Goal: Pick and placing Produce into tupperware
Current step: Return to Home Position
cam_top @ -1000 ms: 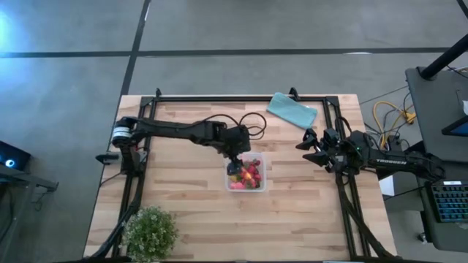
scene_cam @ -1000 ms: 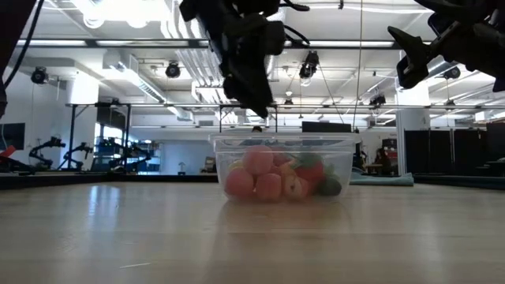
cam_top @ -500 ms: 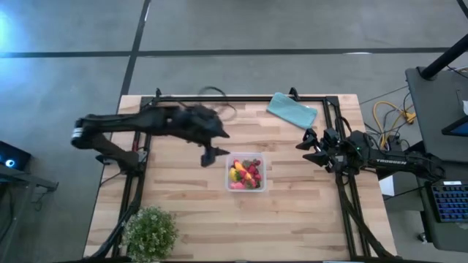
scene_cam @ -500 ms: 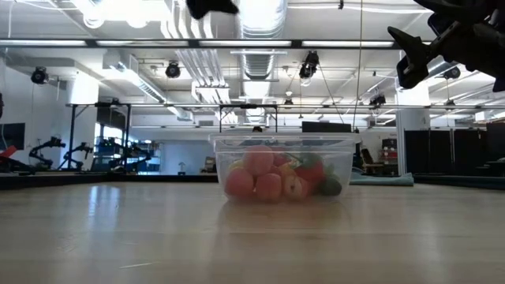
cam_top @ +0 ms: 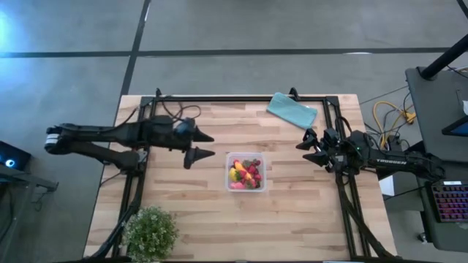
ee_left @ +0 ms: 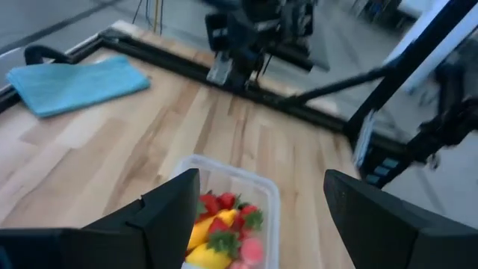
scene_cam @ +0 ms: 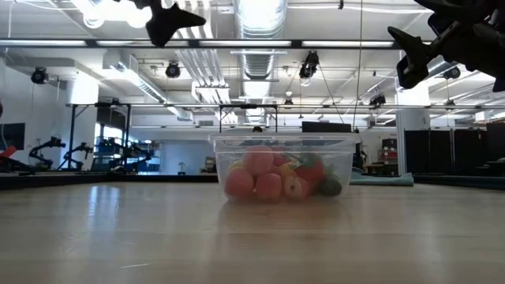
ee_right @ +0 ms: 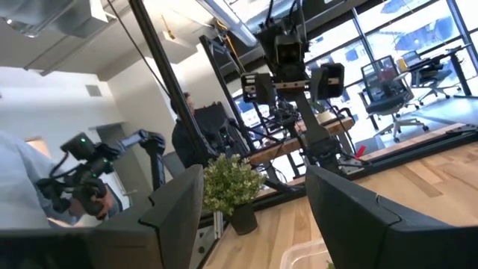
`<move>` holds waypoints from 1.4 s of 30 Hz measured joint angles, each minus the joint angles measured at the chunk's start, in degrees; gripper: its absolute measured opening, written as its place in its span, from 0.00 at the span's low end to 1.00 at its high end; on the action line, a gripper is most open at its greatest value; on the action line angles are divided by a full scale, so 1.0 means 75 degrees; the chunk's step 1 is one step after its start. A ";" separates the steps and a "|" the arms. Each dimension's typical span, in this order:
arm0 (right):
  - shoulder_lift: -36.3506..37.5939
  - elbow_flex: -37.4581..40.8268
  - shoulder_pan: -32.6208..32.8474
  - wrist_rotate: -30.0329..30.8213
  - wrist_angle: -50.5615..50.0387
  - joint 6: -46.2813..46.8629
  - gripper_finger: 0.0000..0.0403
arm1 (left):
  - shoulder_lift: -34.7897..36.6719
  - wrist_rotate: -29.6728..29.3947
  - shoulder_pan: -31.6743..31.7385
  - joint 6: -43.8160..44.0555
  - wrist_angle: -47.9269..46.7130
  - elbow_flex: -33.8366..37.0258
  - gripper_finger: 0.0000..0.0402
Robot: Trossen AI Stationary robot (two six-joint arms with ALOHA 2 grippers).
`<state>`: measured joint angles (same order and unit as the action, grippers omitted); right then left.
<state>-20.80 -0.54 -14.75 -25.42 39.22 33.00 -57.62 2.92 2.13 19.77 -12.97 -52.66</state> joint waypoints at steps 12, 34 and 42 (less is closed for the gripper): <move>0.0000 0.0000 0.0001 -0.0001 -0.0003 -0.0001 0.57 | 0.1954 -0.0494 0.0195 0.0527 0.2590 0.2662 0.68; 0.0000 0.0000 0.0001 -0.0001 -0.0003 -0.0001 0.57 | 0.4888 -0.1262 0.0216 0.0948 0.3874 0.6020 0.68; 0.0000 0.0000 0.0001 -0.0001 -0.0003 -0.0001 0.57 | 0.6020 -0.1282 0.0219 0.1124 0.4002 0.6952 0.68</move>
<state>-20.80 -0.54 -14.75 -25.43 39.20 33.00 -12.47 -6.69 3.77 28.20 17.04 -0.52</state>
